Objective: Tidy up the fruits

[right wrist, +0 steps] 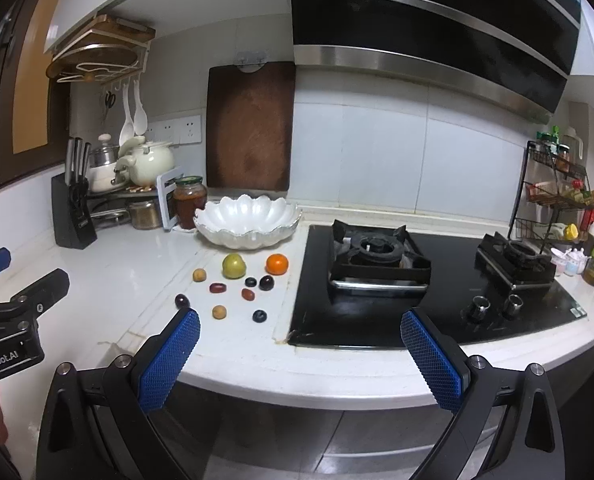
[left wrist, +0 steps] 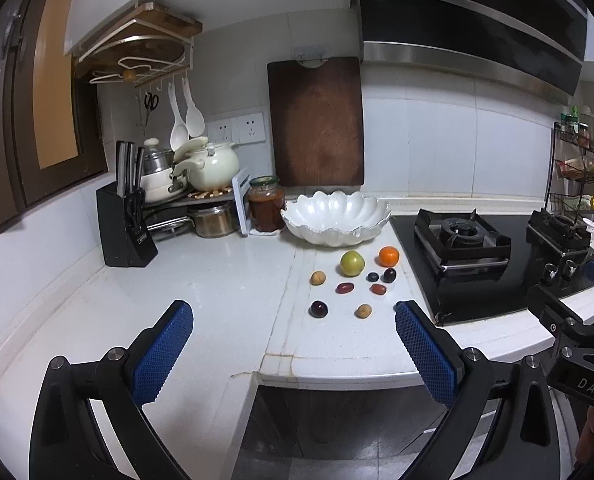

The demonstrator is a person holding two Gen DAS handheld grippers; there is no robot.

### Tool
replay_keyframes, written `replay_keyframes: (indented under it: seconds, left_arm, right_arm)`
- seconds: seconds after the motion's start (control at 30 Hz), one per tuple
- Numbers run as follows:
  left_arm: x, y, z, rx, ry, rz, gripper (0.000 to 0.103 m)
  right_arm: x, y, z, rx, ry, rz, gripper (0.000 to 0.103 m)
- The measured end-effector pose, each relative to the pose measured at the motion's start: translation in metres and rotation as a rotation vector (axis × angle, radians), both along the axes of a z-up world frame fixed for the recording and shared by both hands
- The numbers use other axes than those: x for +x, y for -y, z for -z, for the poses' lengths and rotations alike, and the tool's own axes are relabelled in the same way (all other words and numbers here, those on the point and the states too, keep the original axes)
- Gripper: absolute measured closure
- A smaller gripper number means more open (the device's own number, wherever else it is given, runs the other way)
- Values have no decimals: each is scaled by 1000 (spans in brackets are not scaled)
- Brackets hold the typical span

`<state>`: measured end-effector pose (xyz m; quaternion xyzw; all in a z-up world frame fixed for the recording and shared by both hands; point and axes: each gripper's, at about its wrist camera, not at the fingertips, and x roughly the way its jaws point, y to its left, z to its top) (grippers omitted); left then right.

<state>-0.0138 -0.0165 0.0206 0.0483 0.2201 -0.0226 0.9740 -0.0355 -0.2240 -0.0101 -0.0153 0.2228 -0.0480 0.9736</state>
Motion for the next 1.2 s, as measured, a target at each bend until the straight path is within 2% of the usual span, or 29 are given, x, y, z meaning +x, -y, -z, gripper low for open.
replay_keyframes:
  seconds: [0.47,1.2]
  left_arm:
    - [-9,13,-5,-12,24,37,0]
    - [-15,14,-8,-8,40,33,0]
  right_arm:
    - [-14,12,-8,-16,28,32,1]
    - [-16,17,-11,-3,34,31,1]
